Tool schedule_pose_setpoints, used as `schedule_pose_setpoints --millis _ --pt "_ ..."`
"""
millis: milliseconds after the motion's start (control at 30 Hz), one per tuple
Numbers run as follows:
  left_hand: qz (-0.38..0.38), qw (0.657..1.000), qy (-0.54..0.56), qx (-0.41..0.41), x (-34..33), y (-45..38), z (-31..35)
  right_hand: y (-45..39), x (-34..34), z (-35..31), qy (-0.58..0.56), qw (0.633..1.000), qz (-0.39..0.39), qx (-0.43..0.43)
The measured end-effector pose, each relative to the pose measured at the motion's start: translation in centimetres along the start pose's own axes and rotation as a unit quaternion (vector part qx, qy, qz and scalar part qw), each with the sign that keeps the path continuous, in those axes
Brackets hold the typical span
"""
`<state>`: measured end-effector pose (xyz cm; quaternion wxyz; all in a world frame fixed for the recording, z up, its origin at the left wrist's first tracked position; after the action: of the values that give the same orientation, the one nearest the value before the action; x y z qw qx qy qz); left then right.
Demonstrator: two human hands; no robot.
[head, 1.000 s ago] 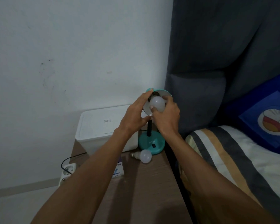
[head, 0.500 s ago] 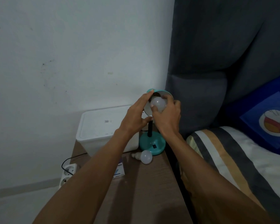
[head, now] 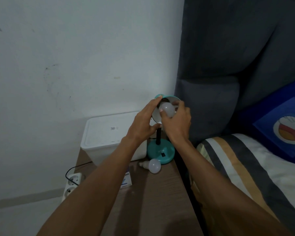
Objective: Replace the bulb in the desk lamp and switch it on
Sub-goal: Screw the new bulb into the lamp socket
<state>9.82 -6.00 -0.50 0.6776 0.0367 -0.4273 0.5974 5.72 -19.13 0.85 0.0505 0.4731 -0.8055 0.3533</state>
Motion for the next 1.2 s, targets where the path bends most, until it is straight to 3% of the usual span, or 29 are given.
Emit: schedule_pose_setpoints --millis 67,200,400,533,733,867,1000,1200 --pt "0.001 1.000 0.001 0.002 0.0 0.0 0.0 0.0 -0.2 0.4 0.000 1.000 -0.003 -0.004" --pt "0.011 1.000 -0.001 0.003 0.1 0.0 -0.1 -0.1 0.3 1.2 -0.026 0.995 0.022 -0.098" --pt "0.003 1.000 0.001 0.003 0.1 -0.1 0.0 -0.3 0.4 0.3 0.000 0.999 0.035 -0.035" --pt "-0.003 1.000 0.001 0.003 0.1 -0.1 -0.1 -0.2 -0.3 0.0 0.007 1.000 -0.010 0.001" --pt "0.004 1.000 -0.013 0.014 0.1 -0.2 -0.7 -0.2 0.2 1.4 0.002 0.995 0.018 -0.097" --pt "0.003 1.000 -0.005 0.010 0.1 -0.2 -0.4 -0.2 0.2 0.7 -0.006 0.999 0.027 -0.037" --pt "-0.004 1.000 0.004 0.012 0.0 -0.1 -0.3 -0.2 -0.5 0.4 0.011 1.000 -0.014 0.013" --pt "0.003 1.000 -0.004 0.026 0.1 -0.2 -0.8 -0.2 0.2 1.7 -0.026 0.995 0.019 -0.099"
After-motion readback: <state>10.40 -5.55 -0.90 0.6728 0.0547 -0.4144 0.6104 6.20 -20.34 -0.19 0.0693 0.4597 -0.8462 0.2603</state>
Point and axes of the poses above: each hand's wrist, its own y-axis away from the middle knuckle, its own x-axis out of the back of the hand, z = x × y, the point moved 7 cm from there along -y, towards the middle knuckle, and after that the axes turned 15 degrees about x, right-handed, at the moved point
